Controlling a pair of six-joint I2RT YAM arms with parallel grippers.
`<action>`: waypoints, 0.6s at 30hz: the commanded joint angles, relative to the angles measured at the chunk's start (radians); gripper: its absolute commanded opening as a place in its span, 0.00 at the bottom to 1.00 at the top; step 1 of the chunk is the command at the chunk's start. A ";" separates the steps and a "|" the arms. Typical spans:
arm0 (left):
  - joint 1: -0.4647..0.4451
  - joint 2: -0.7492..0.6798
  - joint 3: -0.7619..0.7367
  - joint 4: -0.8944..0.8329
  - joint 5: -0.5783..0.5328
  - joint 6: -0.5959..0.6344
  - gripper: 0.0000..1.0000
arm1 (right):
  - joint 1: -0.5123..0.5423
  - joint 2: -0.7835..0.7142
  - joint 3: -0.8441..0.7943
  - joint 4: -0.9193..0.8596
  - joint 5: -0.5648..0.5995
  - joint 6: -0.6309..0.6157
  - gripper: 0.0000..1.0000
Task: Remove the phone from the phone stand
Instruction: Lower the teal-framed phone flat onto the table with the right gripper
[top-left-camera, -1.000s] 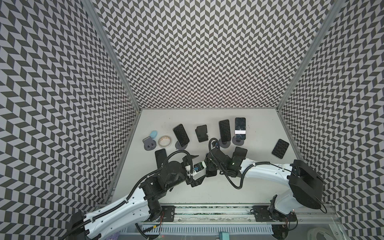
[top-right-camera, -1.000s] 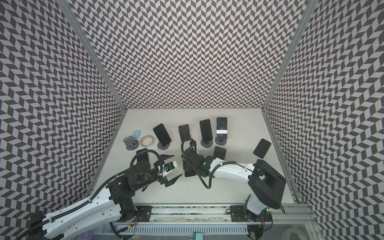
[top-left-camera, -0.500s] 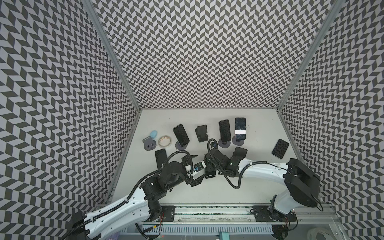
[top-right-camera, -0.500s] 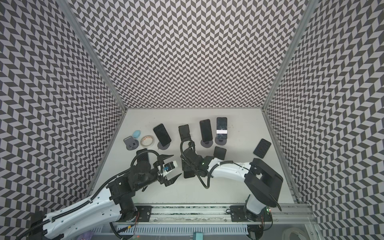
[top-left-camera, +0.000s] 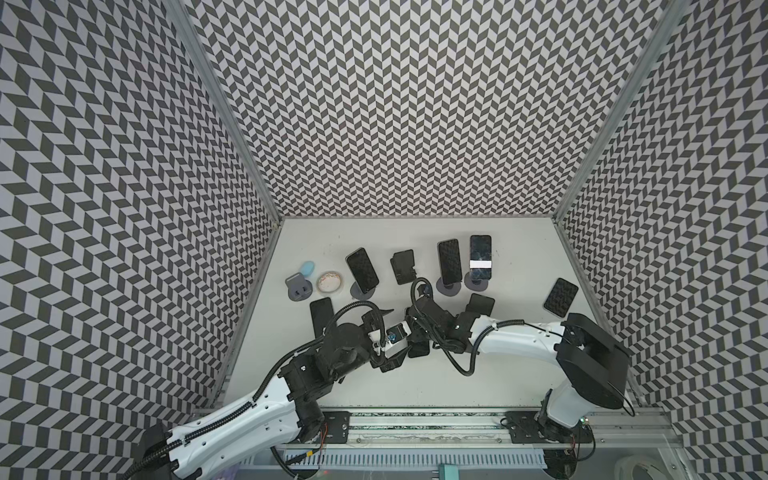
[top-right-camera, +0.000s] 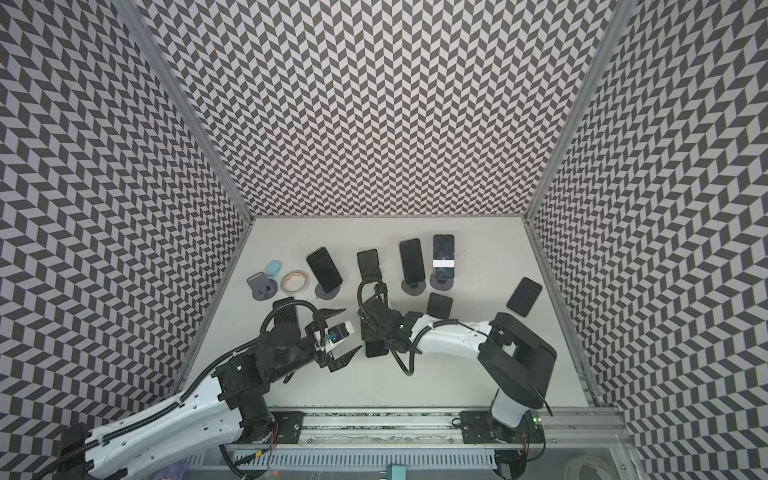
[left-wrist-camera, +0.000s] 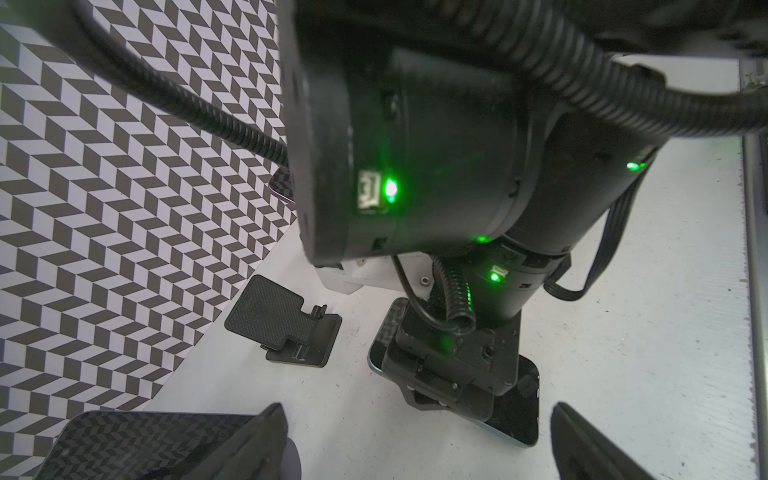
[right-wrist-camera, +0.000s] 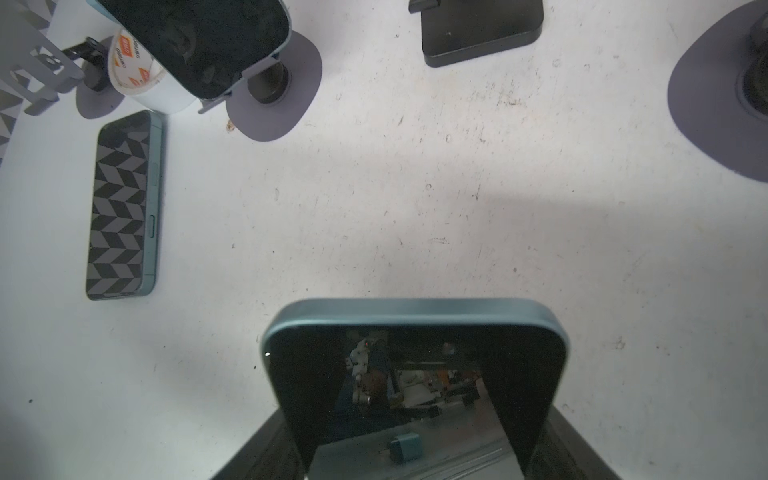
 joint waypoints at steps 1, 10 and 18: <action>-0.005 -0.009 -0.011 0.003 -0.005 0.024 0.98 | 0.007 0.034 0.014 0.043 0.005 0.028 0.56; -0.003 -0.007 -0.013 0.004 -0.006 0.023 0.98 | 0.008 0.094 0.024 0.054 0.003 0.040 0.56; -0.002 -0.006 -0.012 0.004 -0.010 0.024 0.98 | 0.008 0.141 0.026 0.061 0.006 0.049 0.56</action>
